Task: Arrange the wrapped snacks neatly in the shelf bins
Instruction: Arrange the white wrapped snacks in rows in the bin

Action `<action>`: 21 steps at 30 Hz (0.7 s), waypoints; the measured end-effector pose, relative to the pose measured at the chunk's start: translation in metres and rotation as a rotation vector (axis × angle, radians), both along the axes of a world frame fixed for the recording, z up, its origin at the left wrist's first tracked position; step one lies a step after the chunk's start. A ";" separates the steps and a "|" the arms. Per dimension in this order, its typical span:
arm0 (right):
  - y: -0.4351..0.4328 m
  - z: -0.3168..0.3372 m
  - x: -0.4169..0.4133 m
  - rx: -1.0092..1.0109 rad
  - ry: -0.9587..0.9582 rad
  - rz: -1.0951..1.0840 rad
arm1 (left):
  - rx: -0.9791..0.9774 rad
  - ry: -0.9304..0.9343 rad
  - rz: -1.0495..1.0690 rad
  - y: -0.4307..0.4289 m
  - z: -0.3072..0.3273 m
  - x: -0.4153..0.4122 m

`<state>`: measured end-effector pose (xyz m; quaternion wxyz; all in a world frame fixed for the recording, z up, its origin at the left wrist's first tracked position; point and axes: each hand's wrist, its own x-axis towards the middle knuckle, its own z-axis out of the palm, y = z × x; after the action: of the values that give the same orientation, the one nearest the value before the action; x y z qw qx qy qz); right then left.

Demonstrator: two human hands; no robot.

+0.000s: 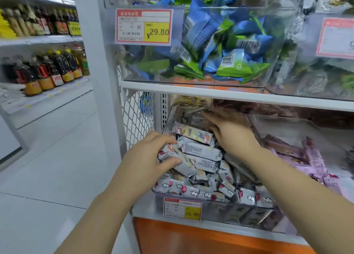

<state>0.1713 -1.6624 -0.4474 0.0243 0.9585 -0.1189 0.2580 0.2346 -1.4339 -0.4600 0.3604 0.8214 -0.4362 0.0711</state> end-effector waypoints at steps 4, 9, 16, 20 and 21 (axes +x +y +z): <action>0.013 0.000 -0.029 0.042 -0.035 0.022 | -0.025 0.001 -0.018 -0.002 0.000 -0.002; 0.036 -0.007 -0.083 0.170 0.063 0.178 | -0.071 0.034 -0.043 -0.005 0.007 -0.009; 0.054 -0.017 -0.095 0.235 0.370 0.246 | -0.133 0.108 -0.016 -0.004 0.007 -0.024; 0.055 -0.023 -0.091 0.254 0.310 0.193 | -0.175 0.179 -0.008 -0.003 0.007 -0.031; 0.056 -0.023 -0.091 0.231 0.311 0.181 | -0.190 0.199 -0.001 -0.003 0.008 -0.032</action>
<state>0.0798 -1.6068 -0.4705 -0.0911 0.9899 -0.0559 0.0928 0.2023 -1.4365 -0.4523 0.4782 0.7863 -0.3901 0.0299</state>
